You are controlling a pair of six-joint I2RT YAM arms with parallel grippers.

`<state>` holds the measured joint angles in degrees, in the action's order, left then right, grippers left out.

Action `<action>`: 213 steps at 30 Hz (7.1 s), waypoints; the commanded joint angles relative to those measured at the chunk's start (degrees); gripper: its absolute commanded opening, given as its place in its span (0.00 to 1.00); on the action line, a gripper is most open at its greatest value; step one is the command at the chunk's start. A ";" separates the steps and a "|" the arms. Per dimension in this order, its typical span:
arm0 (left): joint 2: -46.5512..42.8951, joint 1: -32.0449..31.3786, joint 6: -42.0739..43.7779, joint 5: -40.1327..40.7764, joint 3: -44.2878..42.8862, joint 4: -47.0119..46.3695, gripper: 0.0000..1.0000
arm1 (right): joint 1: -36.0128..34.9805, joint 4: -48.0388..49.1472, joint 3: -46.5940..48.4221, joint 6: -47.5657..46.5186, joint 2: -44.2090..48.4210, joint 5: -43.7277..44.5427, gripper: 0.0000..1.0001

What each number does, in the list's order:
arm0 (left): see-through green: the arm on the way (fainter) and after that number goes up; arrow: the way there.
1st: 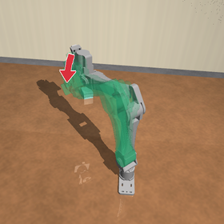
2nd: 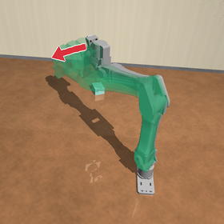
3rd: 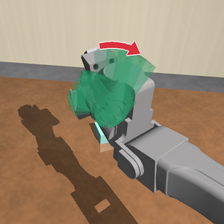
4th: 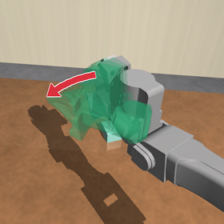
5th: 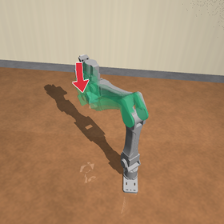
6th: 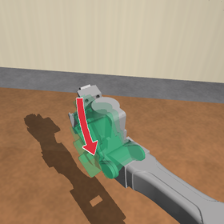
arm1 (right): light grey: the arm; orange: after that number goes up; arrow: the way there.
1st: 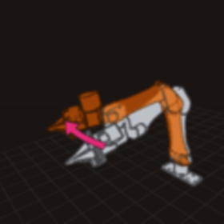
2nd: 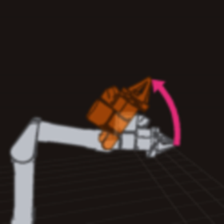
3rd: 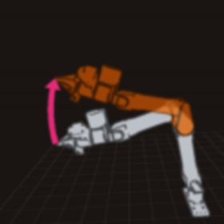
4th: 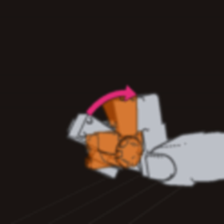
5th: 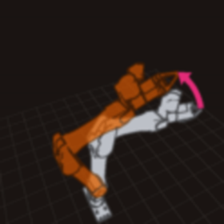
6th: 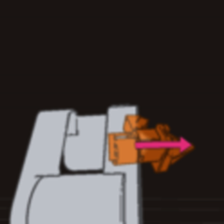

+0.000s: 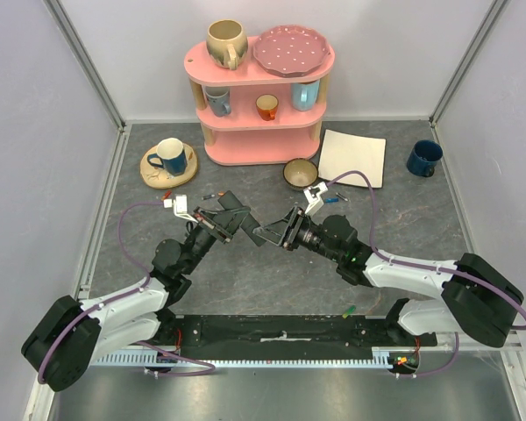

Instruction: Load the batteries into the remote control

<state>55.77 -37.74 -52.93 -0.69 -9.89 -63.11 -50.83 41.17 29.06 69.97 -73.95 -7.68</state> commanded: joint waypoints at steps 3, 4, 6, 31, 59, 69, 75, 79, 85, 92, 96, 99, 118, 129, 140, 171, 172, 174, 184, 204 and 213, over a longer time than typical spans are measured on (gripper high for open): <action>-1.01 -0.58 2.65 0.07 -2.33 -3.60 0.02 | 0.20 -2.14 1.79 -1.60 -0.40 0.39 0.37; -0.93 -0.58 2.74 -0.01 -2.41 -3.51 0.02 | 0.20 -2.32 1.79 -1.60 -0.40 0.47 0.36; -0.92 -0.58 2.74 -0.10 -2.59 -3.42 0.02 | 0.20 -2.50 1.79 -1.77 -0.40 0.48 0.36; 1.10 -0.58 -2.44 2.27 -1.10 -0.96 0.02 | 0.38 -21.90 9.08 -9.14 5.83 0.57 0.83; 12.70 -0.06 -13.61 -7.13 -10.15 11.78 0.02 | -11.22 -74.57 37.48 -44.49 0.92 24.47 0.93; 12.79 -0.06 -13.78 -7.84 -10.32 11.78 0.02 | -12.10 -70.70 37.38 -43.96 -2.16 23.50 0.90; 12.44 -0.06 -13.78 -8.01 -10.24 11.61 0.02 | -12.10 -70.35 37.21 -44.49 -4.27 23.68 0.83; 12.26 -0.06 -13.61 -8.10 -10.15 11.61 0.02 | -12.10 -70.17 36.86 -44.66 -4.71 23.85 0.80; 12.43 -0.06 -13.52 -8.01 -10.06 11.35 0.02 | -12.10 -69.91 36.60 -44.93 -5.06 23.59 0.75; 12.44 -0.06 -13.43 -8.28 -10.06 10.82 0.02 | -12.10 -69.73 36.07 -45.10 -5.50 23.24 0.69; 12.26 -0.06 -13.17 -8.28 -10.06 10.82 0.02 | -12.10 -69.47 35.72 -45.10 -5.59 23.33 0.66; 12.26 -0.06 -13.17 -8.28 -10.06 10.82 0.02 | -12.01 -69.21 35.54 -45.01 -5.76 22.98 0.64; 9.71 -0.06 -9.92 -4.68 -9.89 13.54 0.02 | -12.01 -68.77 33.17 -45.28 -2.78 21.57 0.46; 10.06 -0.06 -9.13 -3.88 -10.50 13.81 0.02 | -12.01 -68.77 31.59 -45.10 -0.76 21.13 0.46; 9.71 0.55 -7.98 -2.83 -9.19 14.16 0.02 | -12.01 -69.81 31.23 -44.40 2.84 22.18 0.46; -29.99 9.00 -13.79 -27.53 10.94 22.50 0.02 | 23.76 -61.38 18.49 -46.60 -13.93 24.03 0.45; -31.06 9.00 -13.43 -27.44 10.86 24.77 0.02 | 23.84 -61.64 19.10 -46.51 -14.98 24.03 0.45; -32.73 9.00 -12.64 -27.26 10.86 25.93 0.02 | 23.85 -61.47 19.54 -46.68 -15.69 24.03 0.47; -30.98 9.00 -13.26 -28.32 11.47 24.09 0.02 | 24.02 -62.61 19.72 -46.60 -16.67 24.21 0.70; -33.36 9.00 -12.37 -29.19 10.42 28.92 0.02 | 23.85 -54.97 15.07 -40.01 7.41 31.86 0.83; -34.76 9.00 -10.89 -28.14 7.26 34.80 0.02 | 23.67 -45.65 8.21 -41.05 11.73 20.45 0.82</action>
<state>22.46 -28.99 -66.83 -29.04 -2.33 -32.18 -26.98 -12.27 38.20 29.80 -63.77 20.38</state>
